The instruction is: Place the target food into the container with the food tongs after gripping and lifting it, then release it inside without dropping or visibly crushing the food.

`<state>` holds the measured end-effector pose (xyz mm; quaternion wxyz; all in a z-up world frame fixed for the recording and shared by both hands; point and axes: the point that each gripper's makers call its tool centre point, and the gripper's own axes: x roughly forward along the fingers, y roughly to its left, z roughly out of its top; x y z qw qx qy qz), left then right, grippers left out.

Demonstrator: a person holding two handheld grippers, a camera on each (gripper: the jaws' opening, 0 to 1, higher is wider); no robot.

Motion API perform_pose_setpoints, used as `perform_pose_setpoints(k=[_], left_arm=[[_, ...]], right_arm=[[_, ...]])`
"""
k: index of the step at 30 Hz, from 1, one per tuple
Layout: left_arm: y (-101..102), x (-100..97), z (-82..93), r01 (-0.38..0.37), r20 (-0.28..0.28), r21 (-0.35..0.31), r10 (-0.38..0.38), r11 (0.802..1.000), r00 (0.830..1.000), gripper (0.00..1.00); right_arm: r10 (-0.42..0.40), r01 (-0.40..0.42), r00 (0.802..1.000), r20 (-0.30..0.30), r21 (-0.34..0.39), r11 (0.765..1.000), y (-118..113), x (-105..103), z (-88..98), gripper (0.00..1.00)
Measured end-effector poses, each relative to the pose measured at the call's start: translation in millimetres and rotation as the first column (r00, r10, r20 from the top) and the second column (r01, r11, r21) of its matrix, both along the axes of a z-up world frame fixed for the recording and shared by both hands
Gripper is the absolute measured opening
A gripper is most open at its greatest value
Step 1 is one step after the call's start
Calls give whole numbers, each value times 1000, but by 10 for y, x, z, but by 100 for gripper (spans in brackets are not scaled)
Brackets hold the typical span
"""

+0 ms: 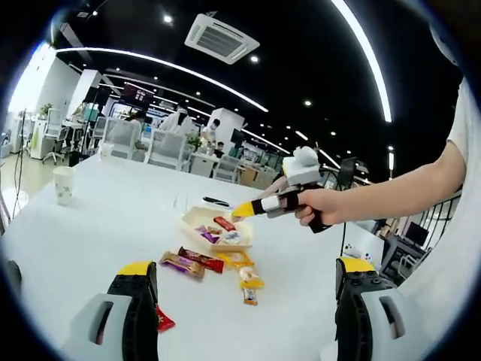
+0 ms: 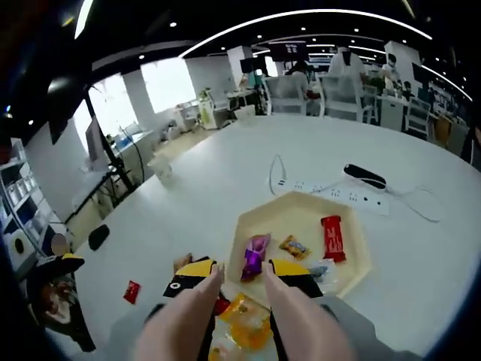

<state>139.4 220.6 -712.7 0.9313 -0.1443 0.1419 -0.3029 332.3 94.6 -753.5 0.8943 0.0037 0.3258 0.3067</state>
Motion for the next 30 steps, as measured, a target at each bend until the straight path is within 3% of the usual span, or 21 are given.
perform_pose_setpoints(k=[12,23,30], left_arm=[[-12,-86,-83,10,-5,21,-10,1000,1000,99],[-75,-94,-34,36,15,37,-36,999,999,99],[-72,-103,-68,35,9,47,-36,998,999,99]], right_arm=[[23,-23,1000,2,-11,1000,12,-270,-72,26],[28,-28,999,35,8,1000,7,-315,53,27],[37,-37,999,20,2,999,-43,-398,-37,27]])
